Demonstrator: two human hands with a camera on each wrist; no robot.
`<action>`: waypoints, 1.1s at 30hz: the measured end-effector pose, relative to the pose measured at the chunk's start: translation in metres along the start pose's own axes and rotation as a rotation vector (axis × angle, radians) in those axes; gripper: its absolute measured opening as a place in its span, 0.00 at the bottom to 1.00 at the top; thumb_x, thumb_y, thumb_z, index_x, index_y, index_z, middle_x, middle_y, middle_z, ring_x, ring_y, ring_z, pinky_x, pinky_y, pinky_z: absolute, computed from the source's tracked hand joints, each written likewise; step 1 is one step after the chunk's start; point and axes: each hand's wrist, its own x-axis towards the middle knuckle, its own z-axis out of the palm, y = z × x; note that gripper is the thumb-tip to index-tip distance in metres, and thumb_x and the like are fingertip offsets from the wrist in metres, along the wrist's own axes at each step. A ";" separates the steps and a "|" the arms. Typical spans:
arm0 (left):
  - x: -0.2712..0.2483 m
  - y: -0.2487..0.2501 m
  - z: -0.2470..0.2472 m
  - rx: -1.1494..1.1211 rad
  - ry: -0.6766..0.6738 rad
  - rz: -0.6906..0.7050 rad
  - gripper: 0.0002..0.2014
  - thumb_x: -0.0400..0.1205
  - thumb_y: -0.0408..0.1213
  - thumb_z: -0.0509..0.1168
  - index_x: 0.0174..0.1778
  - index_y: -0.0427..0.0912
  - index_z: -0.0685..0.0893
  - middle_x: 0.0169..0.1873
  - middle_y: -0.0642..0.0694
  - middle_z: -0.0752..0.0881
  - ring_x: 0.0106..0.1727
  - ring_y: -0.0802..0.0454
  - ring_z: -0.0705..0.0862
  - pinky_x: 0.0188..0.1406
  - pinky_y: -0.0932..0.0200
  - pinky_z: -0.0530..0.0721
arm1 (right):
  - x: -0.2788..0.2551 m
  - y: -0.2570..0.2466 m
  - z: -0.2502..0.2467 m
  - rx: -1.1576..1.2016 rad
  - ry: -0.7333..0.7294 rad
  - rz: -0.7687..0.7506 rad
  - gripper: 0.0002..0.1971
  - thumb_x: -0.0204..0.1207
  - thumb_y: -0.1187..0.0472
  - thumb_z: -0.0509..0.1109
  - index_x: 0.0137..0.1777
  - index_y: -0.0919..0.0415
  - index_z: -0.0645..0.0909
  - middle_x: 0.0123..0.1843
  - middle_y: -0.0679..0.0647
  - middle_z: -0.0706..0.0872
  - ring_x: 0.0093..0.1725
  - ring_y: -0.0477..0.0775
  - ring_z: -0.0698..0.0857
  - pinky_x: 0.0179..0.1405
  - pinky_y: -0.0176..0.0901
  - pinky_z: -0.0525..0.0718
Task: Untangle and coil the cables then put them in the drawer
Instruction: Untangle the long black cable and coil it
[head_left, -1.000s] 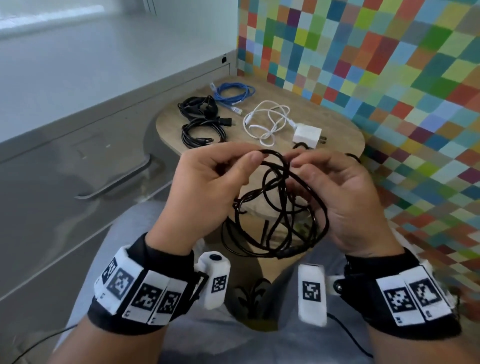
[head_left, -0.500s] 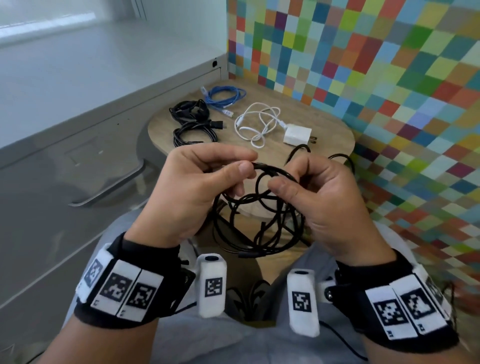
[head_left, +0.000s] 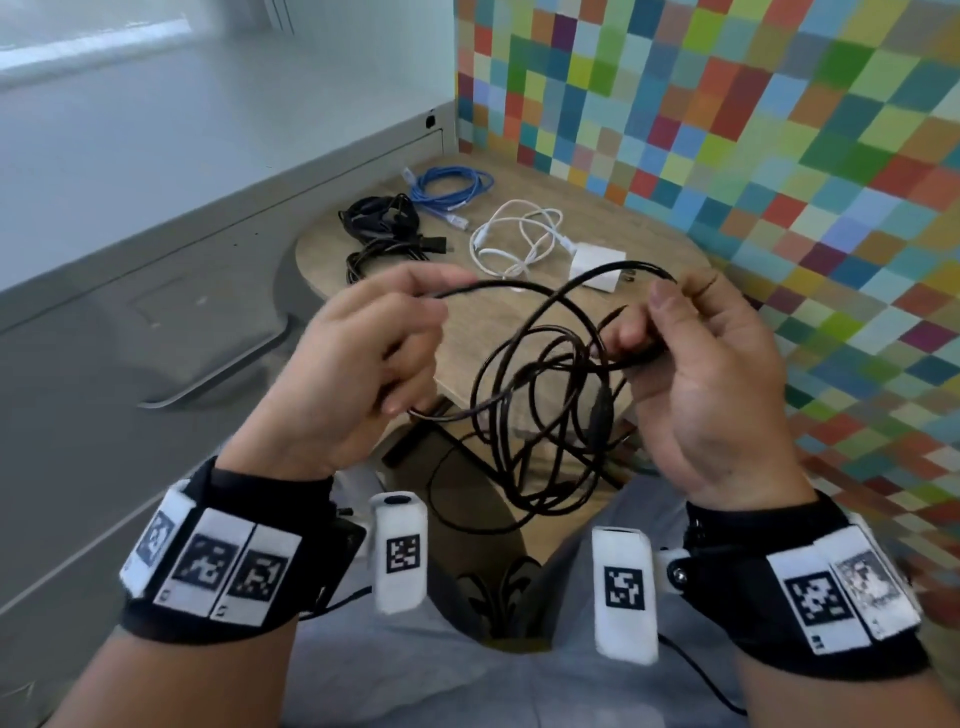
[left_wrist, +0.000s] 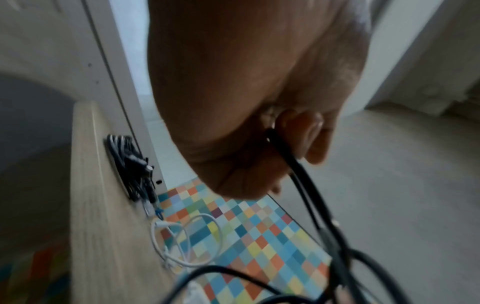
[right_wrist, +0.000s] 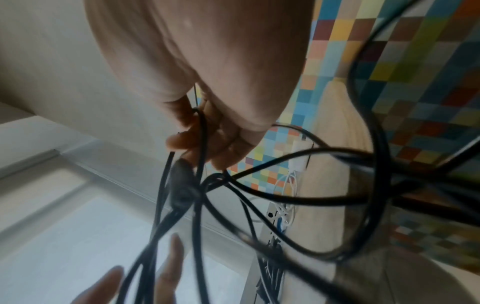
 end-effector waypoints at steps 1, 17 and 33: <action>0.000 -0.004 0.000 0.118 -0.020 -0.005 0.13 0.83 0.36 0.61 0.56 0.41 0.89 0.18 0.53 0.64 0.15 0.54 0.59 0.23 0.48 0.56 | 0.000 -0.001 0.000 0.022 -0.012 0.018 0.10 0.90 0.69 0.59 0.55 0.59 0.80 0.33 0.53 0.80 0.32 0.52 0.81 0.42 0.50 0.84; 0.002 0.005 -0.015 0.035 0.244 0.282 0.18 0.88 0.46 0.60 0.35 0.44 0.84 0.22 0.48 0.69 0.19 0.50 0.63 0.29 0.46 0.64 | 0.002 0.007 -0.004 -0.202 0.041 0.064 0.12 0.86 0.59 0.69 0.39 0.56 0.85 0.26 0.56 0.73 0.32 0.61 0.83 0.52 0.65 0.92; 0.000 0.002 -0.010 0.464 0.073 0.237 0.28 0.84 0.33 0.63 0.78 0.63 0.76 0.55 0.50 0.85 0.41 0.47 0.87 0.47 0.47 0.87 | -0.007 0.000 0.000 0.059 -0.105 0.041 0.16 0.86 0.69 0.61 0.64 0.60 0.88 0.57 0.61 0.92 0.69 0.64 0.87 0.73 0.80 0.79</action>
